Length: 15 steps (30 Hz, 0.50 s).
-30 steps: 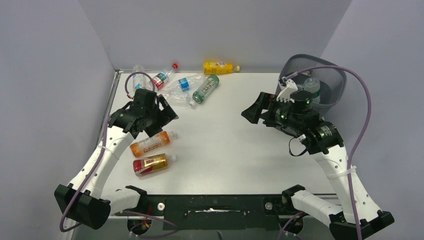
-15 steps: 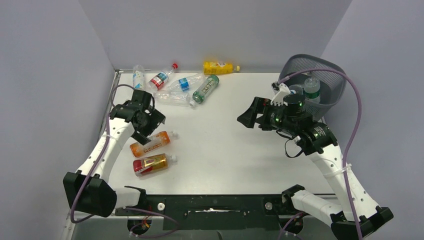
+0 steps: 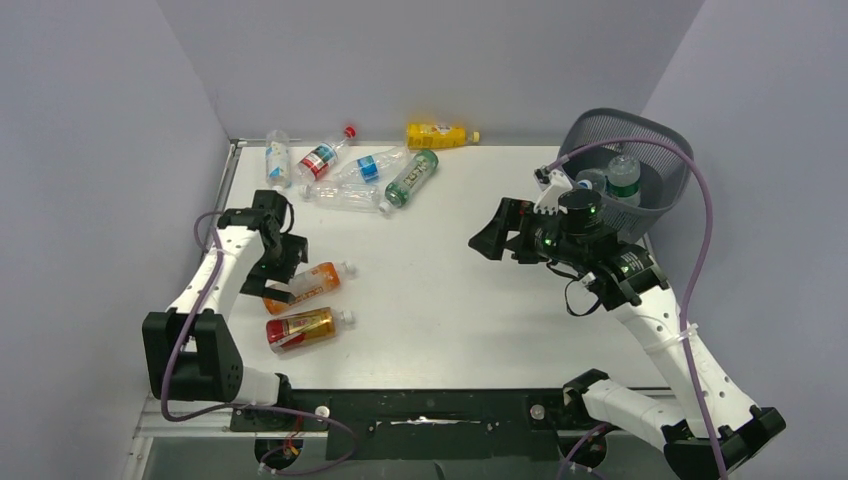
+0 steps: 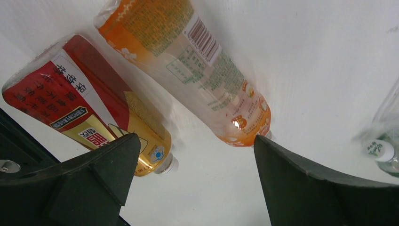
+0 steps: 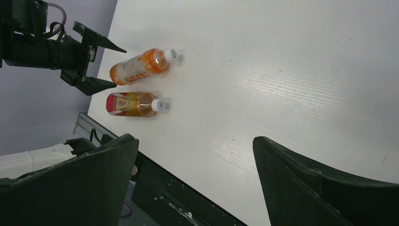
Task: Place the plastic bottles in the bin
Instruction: Pick up the plastic bottle at the center of the board.
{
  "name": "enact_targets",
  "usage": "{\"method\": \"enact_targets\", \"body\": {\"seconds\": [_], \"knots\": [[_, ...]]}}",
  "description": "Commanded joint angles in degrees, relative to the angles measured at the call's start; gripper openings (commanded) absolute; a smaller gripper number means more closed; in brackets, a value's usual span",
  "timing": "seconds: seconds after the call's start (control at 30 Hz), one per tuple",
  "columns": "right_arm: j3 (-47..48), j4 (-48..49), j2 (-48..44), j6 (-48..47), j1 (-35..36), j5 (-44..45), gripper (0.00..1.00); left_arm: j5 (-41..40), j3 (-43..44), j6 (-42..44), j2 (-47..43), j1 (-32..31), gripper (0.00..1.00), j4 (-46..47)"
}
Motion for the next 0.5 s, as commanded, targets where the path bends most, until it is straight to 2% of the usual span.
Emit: {"method": "enact_targets", "body": {"seconds": [0.0, 0.27, 0.47], "knots": [[-0.4, 2.8, 0.0, 0.4, 0.7, 0.2, 0.98, -0.9, 0.1, -4.7, 1.9, 2.4, 0.93, 0.8], [-0.8, 2.5, 0.1, 0.3, 1.1, 0.6, 0.98, -2.1, 0.1, -6.0, 6.0, 5.8, 0.93, 2.4], [-2.0, 2.7, -0.2, 0.4, 1.5, 0.8, 0.98, -2.8, -0.4, -6.6, 8.9, 6.1, 0.93, 3.7]]}}
